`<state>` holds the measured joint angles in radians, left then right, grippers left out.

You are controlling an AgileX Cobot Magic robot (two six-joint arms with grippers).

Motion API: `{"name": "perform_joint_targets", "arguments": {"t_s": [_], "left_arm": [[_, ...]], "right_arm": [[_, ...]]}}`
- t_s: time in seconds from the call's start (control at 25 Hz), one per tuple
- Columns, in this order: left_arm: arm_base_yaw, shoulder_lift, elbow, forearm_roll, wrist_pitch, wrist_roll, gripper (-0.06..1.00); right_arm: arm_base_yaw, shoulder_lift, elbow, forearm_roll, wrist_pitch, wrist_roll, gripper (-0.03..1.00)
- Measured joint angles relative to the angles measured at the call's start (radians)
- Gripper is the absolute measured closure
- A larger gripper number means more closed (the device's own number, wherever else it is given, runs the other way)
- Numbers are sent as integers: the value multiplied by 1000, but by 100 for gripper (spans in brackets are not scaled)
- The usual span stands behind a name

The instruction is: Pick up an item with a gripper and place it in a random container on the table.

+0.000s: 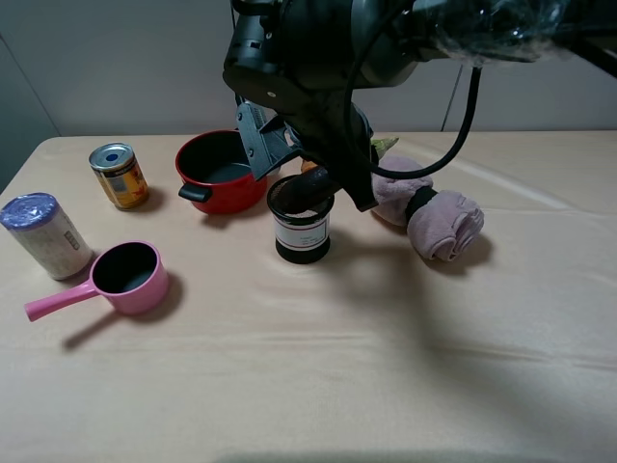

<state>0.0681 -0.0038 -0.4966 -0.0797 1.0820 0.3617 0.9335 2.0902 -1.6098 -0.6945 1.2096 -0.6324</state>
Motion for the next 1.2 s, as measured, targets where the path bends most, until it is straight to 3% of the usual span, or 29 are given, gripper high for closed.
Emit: {"name": "perform_joint_targets", "arguments": {"t_s": [0.44, 0.88, 1.2], "left_arm": [[0, 0, 0, 0, 0, 0, -4], [0, 0, 0, 0, 0, 0, -4], [0, 0, 0, 0, 0, 0, -4]], "right_arm": [[0, 0, 0, 0, 0, 0, 69], [0, 0, 0, 1, 0, 0, 58], [0, 0, 0, 2, 0, 5, 44]]}}
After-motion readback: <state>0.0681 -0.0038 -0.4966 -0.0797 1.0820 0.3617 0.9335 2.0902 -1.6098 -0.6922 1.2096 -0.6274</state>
